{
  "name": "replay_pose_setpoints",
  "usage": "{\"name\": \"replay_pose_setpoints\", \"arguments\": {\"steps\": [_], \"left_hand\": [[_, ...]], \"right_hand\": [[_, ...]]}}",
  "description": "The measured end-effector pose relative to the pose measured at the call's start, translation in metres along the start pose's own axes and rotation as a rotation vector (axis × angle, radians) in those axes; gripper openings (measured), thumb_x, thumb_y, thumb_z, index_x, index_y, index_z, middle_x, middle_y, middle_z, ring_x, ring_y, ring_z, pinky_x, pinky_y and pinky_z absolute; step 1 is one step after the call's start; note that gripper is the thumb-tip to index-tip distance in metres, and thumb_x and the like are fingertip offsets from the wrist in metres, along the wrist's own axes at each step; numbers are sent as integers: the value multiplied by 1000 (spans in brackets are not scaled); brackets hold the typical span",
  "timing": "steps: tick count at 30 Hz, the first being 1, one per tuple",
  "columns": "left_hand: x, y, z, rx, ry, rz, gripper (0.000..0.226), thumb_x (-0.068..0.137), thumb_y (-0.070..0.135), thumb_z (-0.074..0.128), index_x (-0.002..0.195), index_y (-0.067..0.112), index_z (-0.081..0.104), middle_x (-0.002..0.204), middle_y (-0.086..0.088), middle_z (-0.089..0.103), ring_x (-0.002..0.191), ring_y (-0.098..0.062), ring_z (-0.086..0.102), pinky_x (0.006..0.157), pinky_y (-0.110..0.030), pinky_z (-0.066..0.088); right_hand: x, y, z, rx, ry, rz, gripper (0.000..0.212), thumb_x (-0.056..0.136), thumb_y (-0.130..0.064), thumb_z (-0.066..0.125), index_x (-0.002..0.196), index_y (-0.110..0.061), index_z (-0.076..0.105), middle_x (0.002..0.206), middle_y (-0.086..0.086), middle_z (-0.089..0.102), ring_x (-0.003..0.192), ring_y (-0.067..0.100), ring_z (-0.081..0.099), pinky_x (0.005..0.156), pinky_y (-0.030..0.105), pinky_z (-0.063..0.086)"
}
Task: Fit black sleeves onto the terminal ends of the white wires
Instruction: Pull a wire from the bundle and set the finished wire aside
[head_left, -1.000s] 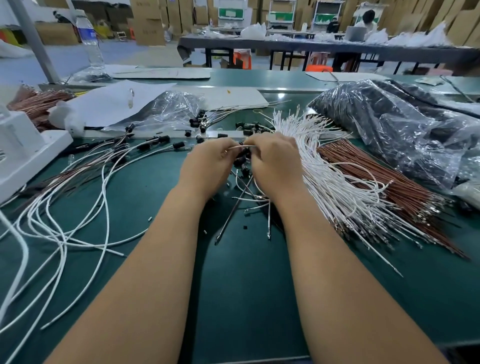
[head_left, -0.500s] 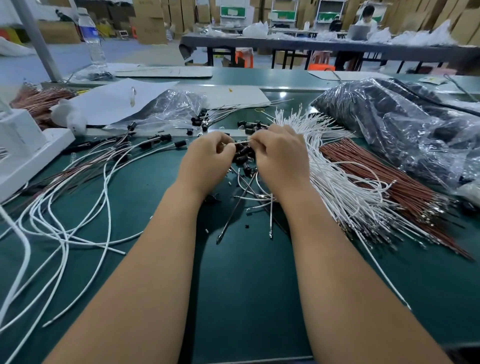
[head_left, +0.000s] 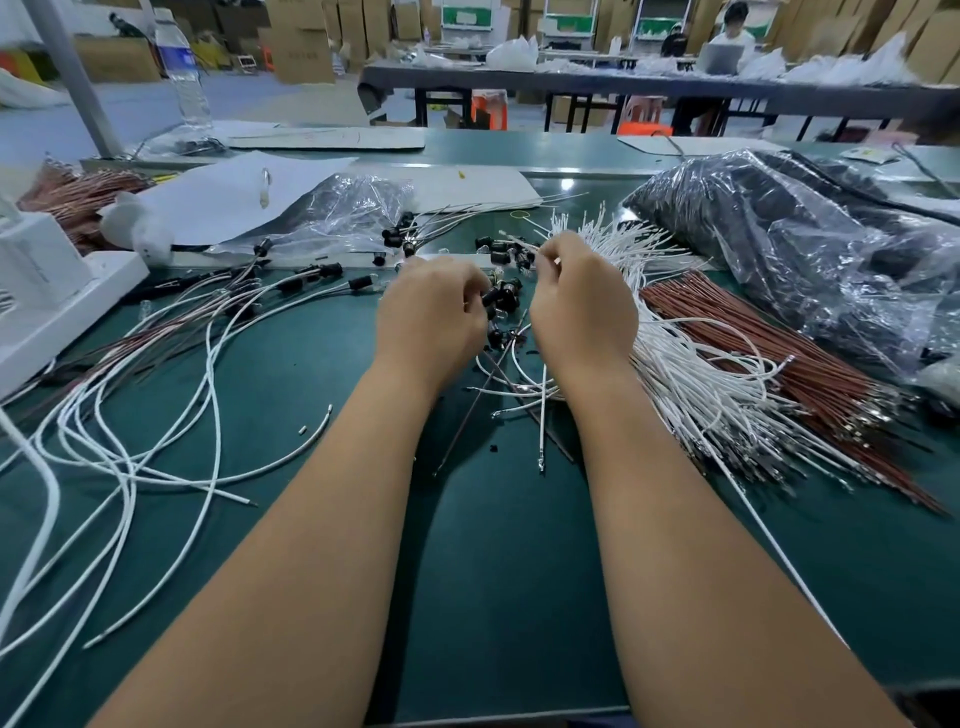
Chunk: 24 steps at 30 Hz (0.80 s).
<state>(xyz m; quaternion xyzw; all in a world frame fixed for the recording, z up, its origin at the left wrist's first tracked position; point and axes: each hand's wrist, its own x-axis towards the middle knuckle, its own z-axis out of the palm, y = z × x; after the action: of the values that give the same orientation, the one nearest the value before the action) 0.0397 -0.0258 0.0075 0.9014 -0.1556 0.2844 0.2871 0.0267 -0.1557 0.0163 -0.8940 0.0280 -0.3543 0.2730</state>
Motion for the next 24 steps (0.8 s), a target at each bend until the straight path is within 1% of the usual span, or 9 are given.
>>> {"name": "replay_pose_setpoints", "arguments": {"steps": [2,4,6,8,10,12,16,19,24], "left_hand": [[-4,1,2,25,-138,26,26,84,16,57,103,23,72,94,0,68,101,-23,52,86,-34,45],[-5,2,5,54,-225,3,24,83,26,63,104,29,73,94,1,65,102,-22,51,86,-33,45],[-3,0,6,17,-254,-59,21,81,30,68,101,29,74,93,2,64,102,-21,53,85,-32,46],[-2,-4,6,-63,-253,-131,18,80,28,71,98,27,75,91,4,68,93,-16,57,79,-29,47],[-2,-6,6,-131,-230,-173,18,81,20,70,97,24,75,88,6,70,83,-13,59,74,-25,46],[-2,-7,6,-214,-159,-209,20,82,14,68,99,22,74,84,6,68,81,-13,63,75,-24,49],[2,-10,3,-447,-3,-275,21,85,6,64,101,16,71,94,0,71,79,-8,65,80,-21,52],[2,-12,2,-627,30,-334,22,86,0,61,101,14,69,99,-3,71,90,-16,69,87,-33,55],[4,-16,3,-727,71,-402,24,87,-1,61,99,19,66,93,4,71,88,-16,71,87,-33,56]], "right_hand": [[0,-1,-1,116,24,74,13,99,-18,48,96,-15,61,76,-6,54,69,19,50,50,26,27],[-1,-3,1,190,3,110,14,99,-16,48,98,-15,61,83,-3,59,76,18,54,58,28,34],[-1,-3,3,208,-38,132,16,98,-15,49,100,-14,65,95,1,64,85,18,58,68,30,44],[-1,-2,6,230,-70,158,18,97,-15,51,101,-14,68,103,4,66,92,19,60,76,31,48],[-1,-1,8,258,-78,172,18,96,-14,53,101,-15,70,102,3,68,93,18,61,77,30,50],[-2,-1,9,291,-71,179,18,94,-13,55,102,-16,71,98,1,69,89,16,62,73,28,49],[-3,-2,9,394,-73,186,14,91,-17,59,96,-24,70,77,-8,63,69,10,57,60,24,43],[-3,-3,9,434,-74,217,15,89,-18,60,85,-31,67,67,-11,57,59,7,53,54,24,40],[-2,-3,7,491,-90,292,22,84,-15,58,71,-31,63,62,-10,57,59,11,52,56,29,45]]}}
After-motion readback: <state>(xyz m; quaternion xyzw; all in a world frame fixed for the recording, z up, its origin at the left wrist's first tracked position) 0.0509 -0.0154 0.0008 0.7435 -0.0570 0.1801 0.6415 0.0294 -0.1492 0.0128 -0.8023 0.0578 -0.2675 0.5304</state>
